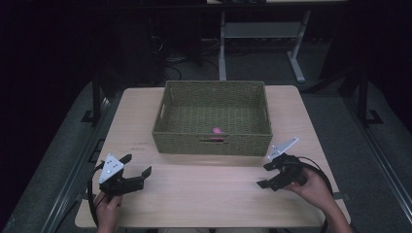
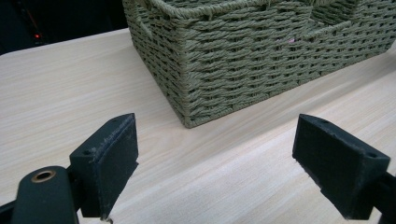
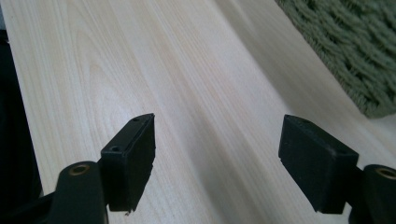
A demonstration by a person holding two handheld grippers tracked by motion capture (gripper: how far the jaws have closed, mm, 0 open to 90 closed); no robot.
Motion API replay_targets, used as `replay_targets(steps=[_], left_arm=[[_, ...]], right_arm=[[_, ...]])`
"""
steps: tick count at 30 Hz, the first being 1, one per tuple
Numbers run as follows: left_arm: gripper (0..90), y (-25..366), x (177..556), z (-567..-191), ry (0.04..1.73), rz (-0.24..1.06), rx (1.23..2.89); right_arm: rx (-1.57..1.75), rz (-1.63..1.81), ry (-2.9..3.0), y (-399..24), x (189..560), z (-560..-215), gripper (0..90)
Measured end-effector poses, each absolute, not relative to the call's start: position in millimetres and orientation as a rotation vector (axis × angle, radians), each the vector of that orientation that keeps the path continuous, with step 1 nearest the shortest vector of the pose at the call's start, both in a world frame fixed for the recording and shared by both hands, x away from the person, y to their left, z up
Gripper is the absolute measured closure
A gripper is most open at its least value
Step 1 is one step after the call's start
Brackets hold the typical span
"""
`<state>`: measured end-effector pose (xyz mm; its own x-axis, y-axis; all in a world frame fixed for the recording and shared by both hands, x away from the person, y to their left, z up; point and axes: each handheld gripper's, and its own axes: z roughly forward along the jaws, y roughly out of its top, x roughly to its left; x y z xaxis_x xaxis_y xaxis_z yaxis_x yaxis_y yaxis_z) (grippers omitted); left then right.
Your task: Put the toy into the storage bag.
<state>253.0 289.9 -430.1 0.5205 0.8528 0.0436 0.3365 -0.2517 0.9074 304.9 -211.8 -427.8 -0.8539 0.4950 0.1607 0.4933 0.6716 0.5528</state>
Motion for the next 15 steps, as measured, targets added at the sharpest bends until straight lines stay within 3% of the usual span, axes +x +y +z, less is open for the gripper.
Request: replay_targets(steps=[15], left_arm=[[13.8, 289, 253, -430, 0.985, 0.691, 1.826]], right_arm=[[0.871, 0.973, 2.756, -215, 274, -438, 25.2]])
